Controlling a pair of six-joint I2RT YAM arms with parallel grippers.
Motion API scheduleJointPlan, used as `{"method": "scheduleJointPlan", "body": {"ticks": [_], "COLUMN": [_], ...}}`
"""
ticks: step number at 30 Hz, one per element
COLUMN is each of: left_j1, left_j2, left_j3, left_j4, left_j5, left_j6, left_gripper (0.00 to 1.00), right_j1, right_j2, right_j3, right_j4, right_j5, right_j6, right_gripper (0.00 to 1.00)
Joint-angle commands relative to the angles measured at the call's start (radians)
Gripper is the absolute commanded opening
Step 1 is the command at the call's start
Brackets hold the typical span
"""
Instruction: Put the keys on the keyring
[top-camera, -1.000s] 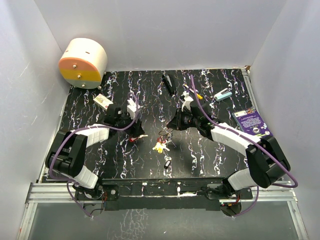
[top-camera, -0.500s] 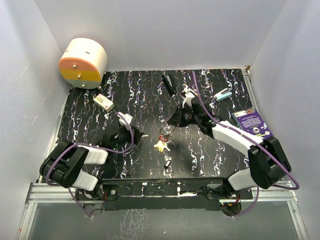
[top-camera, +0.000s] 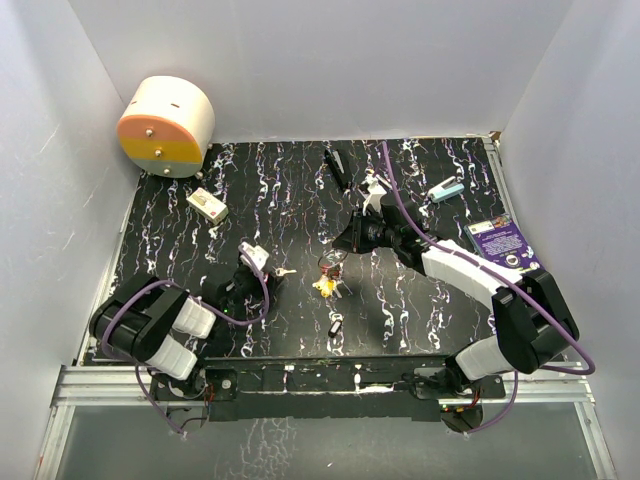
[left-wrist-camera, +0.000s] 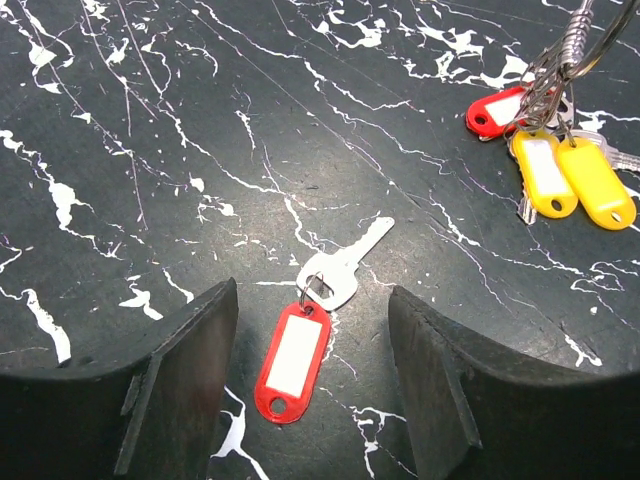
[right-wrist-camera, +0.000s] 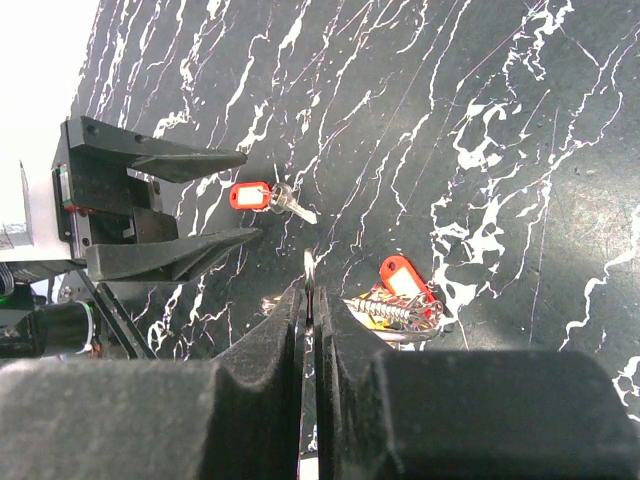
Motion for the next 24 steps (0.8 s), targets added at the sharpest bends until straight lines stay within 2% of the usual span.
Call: {"method": "scheduleJointPlan", "body": {"ticks": [1,11,14,19,24], "left_j1": [-0.015,-0.029,-0.031,-0.031,-0.036], "left_j2": [0.013,0.039,0.046,0.053,0.06], "left_j3": [0.025,0.072,0.08,0.087,0.104], "left_j4": [0.035,-0.018,-0.053,-0.066,-0.094], "left_j5": [-0.007,-0.04,-0.05,-0.047,-0.044], "left_j6": [0.017,0.016,0.015,0.017,0.021], "left_gripper": [0.59,0.58,0.46,0.34,0.29], "right_j1": [-0.006,-0.012,-0.014,-0.017,-0.021], "right_j2": [-0.047,-0.022,-0.016,-0.007,-0.008], "right_j3": [0.033,0.04,0.043,0.043,0.046], "right_j4": [0.074,0.077,0.078,0.079,0.079], "right_j5": [0.005,-0.011,-0.015,-0.018,-0.02], "right_j6": [-0.014,-0.023,-0.024,-0.026,-0.026], "right_gripper": [0.08,0.08,0.08,0.08,0.08]}}
